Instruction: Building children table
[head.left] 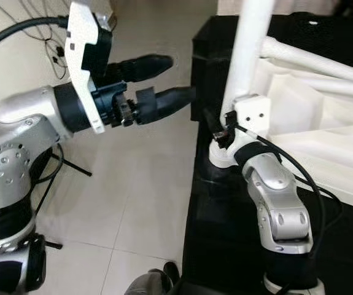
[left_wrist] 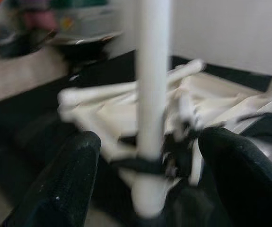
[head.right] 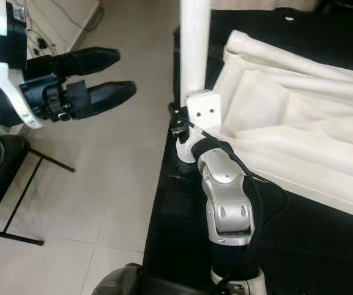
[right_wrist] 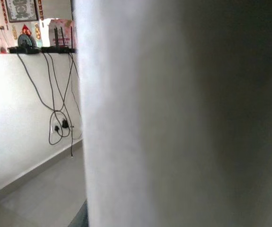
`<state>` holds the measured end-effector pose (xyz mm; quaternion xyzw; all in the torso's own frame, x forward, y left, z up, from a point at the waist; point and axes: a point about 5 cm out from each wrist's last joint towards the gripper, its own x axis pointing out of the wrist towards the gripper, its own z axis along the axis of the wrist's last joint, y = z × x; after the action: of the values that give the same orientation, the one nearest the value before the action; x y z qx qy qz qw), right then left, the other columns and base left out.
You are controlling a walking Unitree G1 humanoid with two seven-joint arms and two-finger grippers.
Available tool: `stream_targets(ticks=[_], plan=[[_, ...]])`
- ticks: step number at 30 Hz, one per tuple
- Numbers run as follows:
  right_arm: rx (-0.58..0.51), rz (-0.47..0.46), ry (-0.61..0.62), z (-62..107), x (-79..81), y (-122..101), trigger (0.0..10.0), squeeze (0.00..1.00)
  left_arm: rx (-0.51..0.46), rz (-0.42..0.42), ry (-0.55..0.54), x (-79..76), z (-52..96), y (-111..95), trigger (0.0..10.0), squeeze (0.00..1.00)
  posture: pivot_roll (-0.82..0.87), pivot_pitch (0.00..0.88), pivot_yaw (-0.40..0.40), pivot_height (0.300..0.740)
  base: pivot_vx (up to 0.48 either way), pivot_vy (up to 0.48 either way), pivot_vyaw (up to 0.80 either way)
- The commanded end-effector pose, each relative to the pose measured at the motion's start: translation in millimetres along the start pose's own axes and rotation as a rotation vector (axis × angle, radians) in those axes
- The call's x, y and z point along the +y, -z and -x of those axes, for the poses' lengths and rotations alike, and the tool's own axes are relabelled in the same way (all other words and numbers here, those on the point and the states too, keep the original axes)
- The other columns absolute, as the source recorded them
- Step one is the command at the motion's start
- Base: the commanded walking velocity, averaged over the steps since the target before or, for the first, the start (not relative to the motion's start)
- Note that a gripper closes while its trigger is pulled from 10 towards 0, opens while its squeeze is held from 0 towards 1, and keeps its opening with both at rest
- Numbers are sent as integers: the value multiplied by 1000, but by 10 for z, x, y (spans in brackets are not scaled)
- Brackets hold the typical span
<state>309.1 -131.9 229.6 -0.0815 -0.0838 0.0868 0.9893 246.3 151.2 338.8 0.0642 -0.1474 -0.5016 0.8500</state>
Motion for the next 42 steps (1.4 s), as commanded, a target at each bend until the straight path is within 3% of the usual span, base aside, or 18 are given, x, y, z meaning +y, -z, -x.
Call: stream_targets(ticks=[1,6,7,8,9,10,11,13,20,28,29,31,32,33,34,39,42], plan=[[268,63,216,169,-430,528,0,0,34,-16,-78,-29,164,39,10000,0,-5,231,76,740,0,0,0],[271,67,228,180,-463,534,0,0,44,-6,-103,-47,207,67,10000,0,-5,231,76,740,0,0,0],[272,69,237,221,-515,529,0,0,102,25,-176,-123,302,301,10000,0,-13,232,74,740,0,0,0],[275,54,213,245,-504,529,1255,0,154,63,-242,-223,367,521,10000,0,-15,231,74,740,0,0,0],[275,54,213,245,-504,529,1255,0,154,63,-242,-223,367,521,10000,0,-15,231,74,740,0,0,0],[260,31,180,256,-454,512,10000,0,208,84,-286,-350,390,722,10000,0,-15,232,73,740,0,0,0],[260,31,180,256,-454,512,10000,0,208,84,-286,-350,390,722,10000,0,-15,232,73,740,0,0,0],[215,-18,103,244,-308,465,10000,0,241,154,-351,-579,355,1006,10000,0,-18,235,77,740,0,0,0],[158,-48,51,176,-252,377,10000,0,274,232,-400,-900,317,1275,10000,0,-17,241,80,740,0,0,0],[114,-84,13,98,-259,316,10000,0,276,184,-521,-893,404,1341,10000,0,-15,244,78,740,0,0,0],[102,-88,11,75,-269,293,10000,259,282,165,-535,-897,412,1356,10000,0,-12,243,78,740,0,0,0],[95,-90,11,59,-276,278,10000,259,284,149,-544,-911,414,1369,10000,0,-12,243,78,740,0,0,0],[85,-89,9,43,-284,262,10000,769,287,133,-548,-929,413,1384,10000,0,-11,241,78,740,0,0,0],[79,-89,8,32,-289,251,10000,769,289,124,-549,-940,413,1393,10000,0,-11,241,78,740,0,0,0],[68,-110,-19,21,-276,239,10000,1000,289,120,-550,-947,411,1398,10000,0,-10,241,77,740,0,0,0],[28,-145,-56,-7,-267,182,10000,1000,290,111,-553,-973,421,1410,10000,0,-10,239,75,740,0,0,0],[-46,-190,-281,-49,-229,49,10000,1000,309,122,-565,-1048,469,1432,10000,0,-6,237,72,740,0,0,0]])
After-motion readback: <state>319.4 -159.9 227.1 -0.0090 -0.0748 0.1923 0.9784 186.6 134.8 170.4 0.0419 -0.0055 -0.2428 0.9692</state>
